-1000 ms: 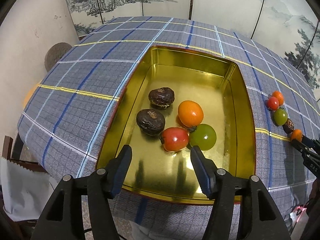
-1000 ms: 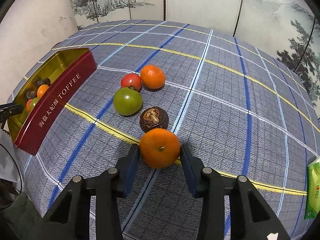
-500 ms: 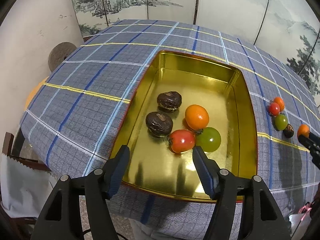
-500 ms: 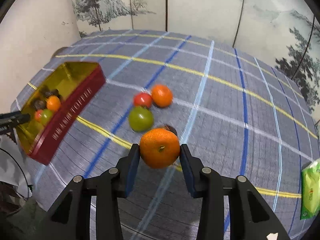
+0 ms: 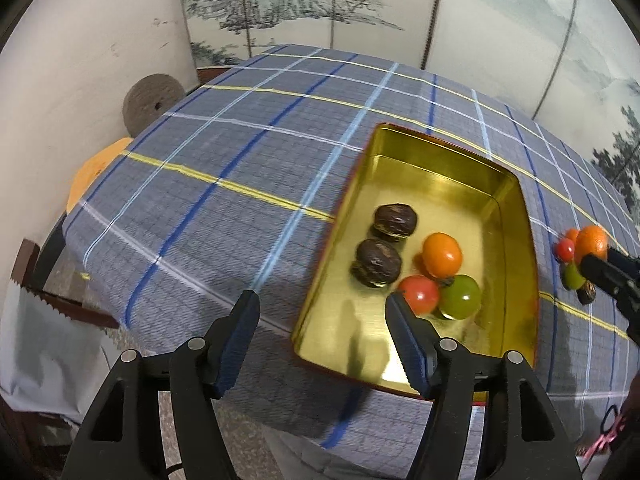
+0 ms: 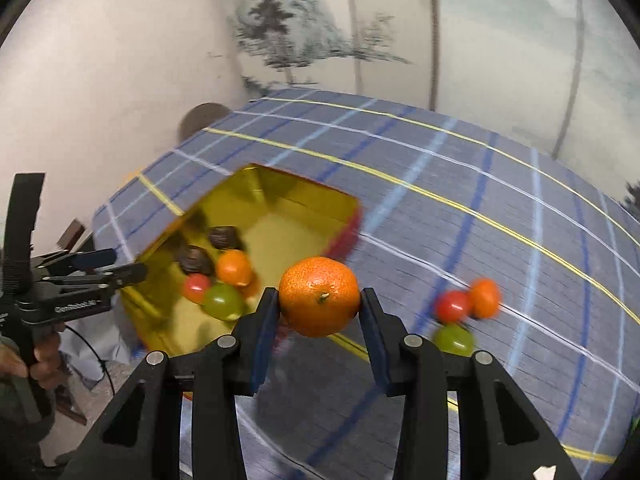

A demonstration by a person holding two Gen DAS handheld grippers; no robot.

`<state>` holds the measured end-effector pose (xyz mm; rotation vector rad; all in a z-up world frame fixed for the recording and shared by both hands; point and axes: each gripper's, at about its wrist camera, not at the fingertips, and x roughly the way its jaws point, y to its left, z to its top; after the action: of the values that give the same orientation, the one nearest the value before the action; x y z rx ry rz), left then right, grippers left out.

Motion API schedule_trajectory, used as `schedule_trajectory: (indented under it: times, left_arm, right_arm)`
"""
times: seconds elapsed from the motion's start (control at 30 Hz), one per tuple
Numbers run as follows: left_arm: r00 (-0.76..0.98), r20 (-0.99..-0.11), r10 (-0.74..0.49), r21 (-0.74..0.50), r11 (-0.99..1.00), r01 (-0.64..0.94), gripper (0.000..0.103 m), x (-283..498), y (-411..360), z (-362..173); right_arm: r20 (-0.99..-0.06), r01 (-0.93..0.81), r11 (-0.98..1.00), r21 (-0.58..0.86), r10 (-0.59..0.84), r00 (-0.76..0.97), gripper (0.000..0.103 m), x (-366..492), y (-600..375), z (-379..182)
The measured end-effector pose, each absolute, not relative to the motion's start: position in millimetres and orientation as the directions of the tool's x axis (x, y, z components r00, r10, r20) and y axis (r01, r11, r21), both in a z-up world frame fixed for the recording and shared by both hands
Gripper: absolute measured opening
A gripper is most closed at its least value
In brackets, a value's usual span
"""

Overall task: Organize fruits
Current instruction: 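Carry the mandarin into the gold tin with the right tool and release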

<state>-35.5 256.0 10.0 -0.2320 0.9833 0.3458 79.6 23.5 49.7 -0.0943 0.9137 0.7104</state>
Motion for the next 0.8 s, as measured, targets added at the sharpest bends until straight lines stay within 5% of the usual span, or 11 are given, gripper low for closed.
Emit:
schedule_trajectory:
  times: [0.8]
  left_arm:
    - [0.463,-0.855,0.233,-0.042,0.859,-0.51,0.066,-56,308,0]
  right_arm:
    - [-0.785,-0.745,0.639,0.19,0.554,0.276,0.038,81,151,19]
